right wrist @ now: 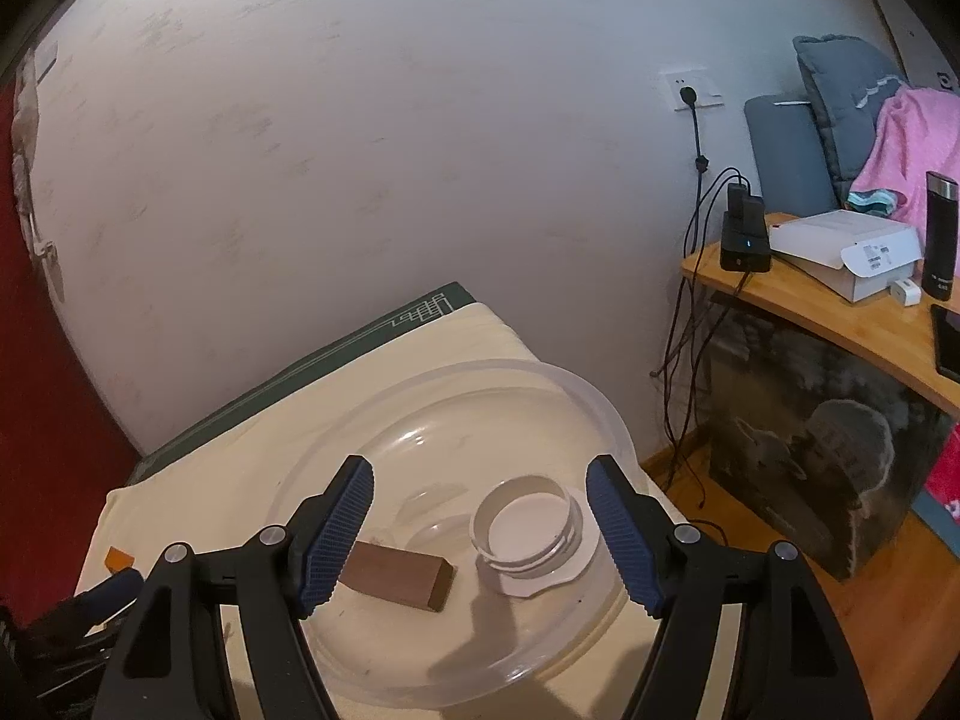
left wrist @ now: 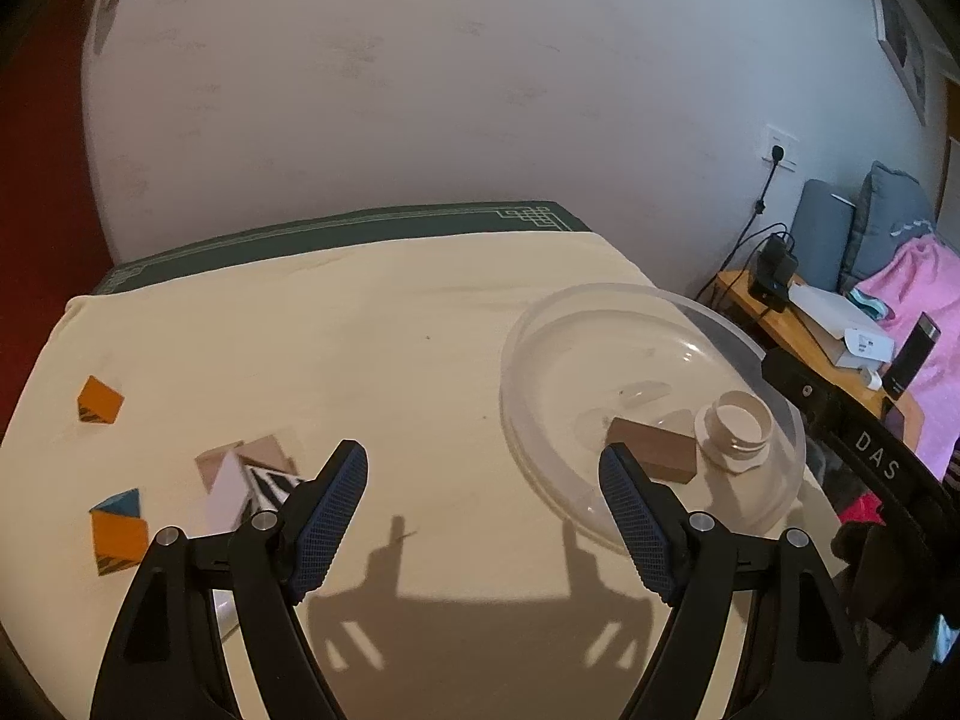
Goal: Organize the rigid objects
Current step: 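Open both grippers to drop the brown block and white ring into the bowl, then move the left gripper back to the white plug charger and grasp it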
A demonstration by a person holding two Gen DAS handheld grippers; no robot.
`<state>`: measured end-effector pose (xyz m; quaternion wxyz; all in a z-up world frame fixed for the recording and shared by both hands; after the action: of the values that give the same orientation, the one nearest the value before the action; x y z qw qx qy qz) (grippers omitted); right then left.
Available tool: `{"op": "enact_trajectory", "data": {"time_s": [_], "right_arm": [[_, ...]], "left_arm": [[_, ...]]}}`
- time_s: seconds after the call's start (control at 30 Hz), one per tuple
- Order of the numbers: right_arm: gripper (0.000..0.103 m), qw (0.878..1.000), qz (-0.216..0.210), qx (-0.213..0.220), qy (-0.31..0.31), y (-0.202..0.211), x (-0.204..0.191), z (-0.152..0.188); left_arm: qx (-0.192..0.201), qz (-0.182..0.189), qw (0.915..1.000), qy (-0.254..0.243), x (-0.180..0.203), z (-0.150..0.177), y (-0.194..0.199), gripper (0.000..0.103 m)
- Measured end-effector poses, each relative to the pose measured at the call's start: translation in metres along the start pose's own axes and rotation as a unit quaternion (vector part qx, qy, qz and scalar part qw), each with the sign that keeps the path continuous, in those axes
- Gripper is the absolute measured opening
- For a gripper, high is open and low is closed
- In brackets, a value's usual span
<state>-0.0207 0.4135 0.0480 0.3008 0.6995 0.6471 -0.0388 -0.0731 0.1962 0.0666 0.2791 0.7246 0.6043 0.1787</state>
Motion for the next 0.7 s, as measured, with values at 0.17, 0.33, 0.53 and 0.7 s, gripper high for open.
{"op": "enact_trajectory", "data": {"time_s": [0.17,0.33,0.53,0.7], "right_arm": [[0.077,1.000,-0.003,-0.001,0.009,0.000,-0.004,0.002],[0.077,1.000,0.000,0.001,0.017,-0.001,-0.006,0.003],[0.077,1.000,0.004,-0.005,0.029,-0.004,-0.011,0.006],[0.077,0.999,0.010,-0.007,0.041,-0.006,-0.015,0.008]], "left_arm": [[0.001,-0.009,0.9999,0.008,-0.011,0.005,0.005,0.081],[-0.002,-0.029,0.9995,0.015,-0.022,0.011,0.006,0.081],[-0.007,-0.049,0.9981,0.036,-0.046,0.020,0.008,0.081],[-0.011,-0.064,0.9963,0.056,-0.072,0.027,0.011,0.081]]}}
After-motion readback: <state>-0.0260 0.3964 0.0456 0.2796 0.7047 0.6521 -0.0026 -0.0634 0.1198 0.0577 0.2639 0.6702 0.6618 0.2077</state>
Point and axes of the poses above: each gripper's, at about its wrist camera, not at the fingertips, and y roughly against the way its jaws point, x to its right, z to its underside, the point moved 2 cm from there along -y, roughly the way its jaws point, and after that the axes turned 12 degrees about -z, right-handed, at the moved point
